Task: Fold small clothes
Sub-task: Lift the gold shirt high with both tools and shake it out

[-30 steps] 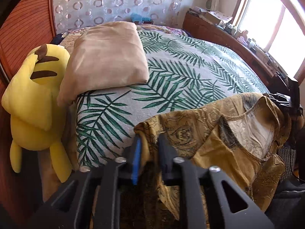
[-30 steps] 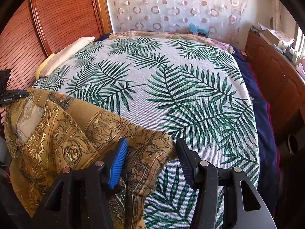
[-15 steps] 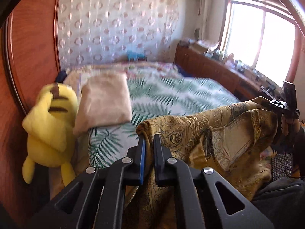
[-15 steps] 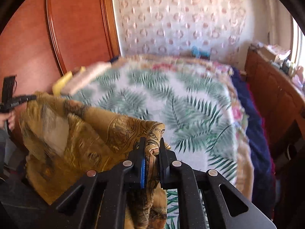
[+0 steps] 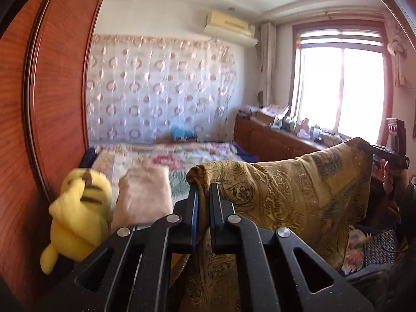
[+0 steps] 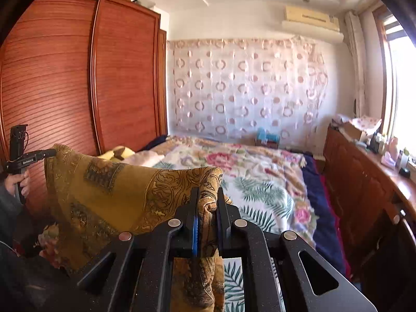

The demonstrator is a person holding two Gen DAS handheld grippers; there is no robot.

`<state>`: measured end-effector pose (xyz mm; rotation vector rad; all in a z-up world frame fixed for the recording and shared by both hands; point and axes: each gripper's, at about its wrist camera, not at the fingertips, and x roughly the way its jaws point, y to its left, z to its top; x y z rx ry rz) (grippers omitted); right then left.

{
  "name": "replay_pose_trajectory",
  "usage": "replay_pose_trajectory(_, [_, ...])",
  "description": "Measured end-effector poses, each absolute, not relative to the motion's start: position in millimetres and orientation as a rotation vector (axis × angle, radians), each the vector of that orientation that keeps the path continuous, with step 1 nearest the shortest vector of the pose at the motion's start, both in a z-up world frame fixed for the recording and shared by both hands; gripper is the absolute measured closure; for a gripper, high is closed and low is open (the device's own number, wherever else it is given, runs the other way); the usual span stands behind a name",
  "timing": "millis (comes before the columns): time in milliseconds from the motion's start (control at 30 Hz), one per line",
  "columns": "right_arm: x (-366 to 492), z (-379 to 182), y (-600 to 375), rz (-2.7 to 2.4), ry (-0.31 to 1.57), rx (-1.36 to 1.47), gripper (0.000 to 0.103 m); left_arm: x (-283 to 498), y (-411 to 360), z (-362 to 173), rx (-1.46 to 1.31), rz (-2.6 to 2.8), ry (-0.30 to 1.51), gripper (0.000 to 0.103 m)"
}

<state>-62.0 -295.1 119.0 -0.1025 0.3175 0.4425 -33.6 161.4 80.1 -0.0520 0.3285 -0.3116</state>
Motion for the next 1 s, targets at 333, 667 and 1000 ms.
replay_pose_trajectory(333, [-94,154,-309,0.395,0.159,-0.118,0.093,-43,138,157,0.019,-0.325,0.11,0.095])
replay_pose_trajectory(667, [-75,180,-297,0.322,0.056,-0.185,0.093,35,122,185,0.062,-0.275,0.096,0.095])
replay_pose_trajectory(1000, [118,89,-255,0.21,0.354,-0.214,0.093,216,91,71,0.13,-0.233,0.355,0.093])
